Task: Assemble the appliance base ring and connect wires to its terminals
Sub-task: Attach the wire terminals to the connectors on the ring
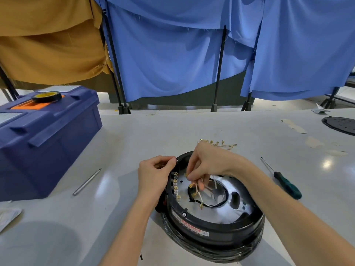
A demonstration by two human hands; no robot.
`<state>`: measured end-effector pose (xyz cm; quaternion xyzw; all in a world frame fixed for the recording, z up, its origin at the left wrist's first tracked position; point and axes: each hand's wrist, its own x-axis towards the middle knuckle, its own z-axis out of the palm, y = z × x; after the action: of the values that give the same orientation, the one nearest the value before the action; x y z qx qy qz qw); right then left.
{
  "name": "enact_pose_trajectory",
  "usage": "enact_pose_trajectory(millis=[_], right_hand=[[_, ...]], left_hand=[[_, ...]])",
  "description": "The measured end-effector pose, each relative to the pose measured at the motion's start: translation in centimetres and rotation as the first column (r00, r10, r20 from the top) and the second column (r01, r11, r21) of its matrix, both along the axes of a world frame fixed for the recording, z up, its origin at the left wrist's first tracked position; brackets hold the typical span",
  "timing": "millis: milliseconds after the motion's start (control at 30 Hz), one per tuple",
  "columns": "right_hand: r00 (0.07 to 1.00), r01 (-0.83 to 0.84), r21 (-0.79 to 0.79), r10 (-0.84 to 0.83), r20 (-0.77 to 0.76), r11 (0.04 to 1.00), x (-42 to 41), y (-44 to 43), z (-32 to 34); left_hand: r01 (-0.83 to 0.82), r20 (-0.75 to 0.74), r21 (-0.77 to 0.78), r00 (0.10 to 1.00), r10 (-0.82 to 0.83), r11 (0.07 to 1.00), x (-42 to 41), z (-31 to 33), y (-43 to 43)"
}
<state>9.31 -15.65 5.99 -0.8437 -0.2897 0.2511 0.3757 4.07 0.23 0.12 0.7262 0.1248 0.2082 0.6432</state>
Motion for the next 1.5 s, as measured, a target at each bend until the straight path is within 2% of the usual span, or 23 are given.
enact_pose_trajectory(millis=[267, 533, 733, 900, 1000, 1067, 1133, 1300, 1500], right_hand=[[0.998, 0.037, 0.04, -0.039, 0.042, 0.999, 0.2, 1.0, -1.3], [0.992, 0.02, 0.062, -0.028, 0.125, 0.998, 0.3, 1.3, -2.2], [0.998, 0.029, 0.111, -0.036, 0.06, 0.993, 0.1, 1.3, -2.2], [0.996, 0.053, 0.112, -0.061, 0.065, 0.992, 0.1, 1.2, -2.4], [0.996, 0.056, 0.11, -0.064, 0.067, 0.992, 0.0, 1.2, -2.4], [0.996, 0.061, 0.115, -0.068, 0.064, 0.992, 0.0, 1.2, -2.5], [0.996, 0.066, 0.117, -0.073, 0.057, 0.991, 0.0, 1.2, -2.6], [0.996, 0.07, 0.117, -0.076, 0.05, 0.991, 0.0, 1.2, -2.7], [0.995, 0.1, 0.131, -0.103, 0.013, 0.986, -0.1, 1.4, -2.5]], left_hand=[[0.008, -0.002, -0.036, 1.0, -0.008, 0.999, -0.2, -0.3, 0.3], [0.124, -0.019, -0.14, 0.992, -0.128, 0.982, -0.9, -0.8, 1.0], [0.122, -0.001, -0.112, 0.992, -0.123, 0.986, -1.1, -0.9, 0.9], [0.09, 0.019, -0.069, 0.996, -0.089, 0.994, -1.2, -1.1, 0.7], [0.024, 0.027, 0.017, 0.999, -0.024, 1.0, -1.2, -1.2, 0.8], [-0.127, 0.008, 0.217, 0.992, 0.128, 0.968, -1.0, -1.2, 1.0], [-0.2, 0.013, 0.426, 0.976, 0.216, 0.882, -0.9, -1.2, 1.3], [-0.031, -0.06, 0.455, 0.996, 0.066, 0.89, -0.7, -1.3, 1.7], [-0.041, -0.122, 0.594, 0.983, 0.14, 0.803, -1.1, -0.8, 1.7]])
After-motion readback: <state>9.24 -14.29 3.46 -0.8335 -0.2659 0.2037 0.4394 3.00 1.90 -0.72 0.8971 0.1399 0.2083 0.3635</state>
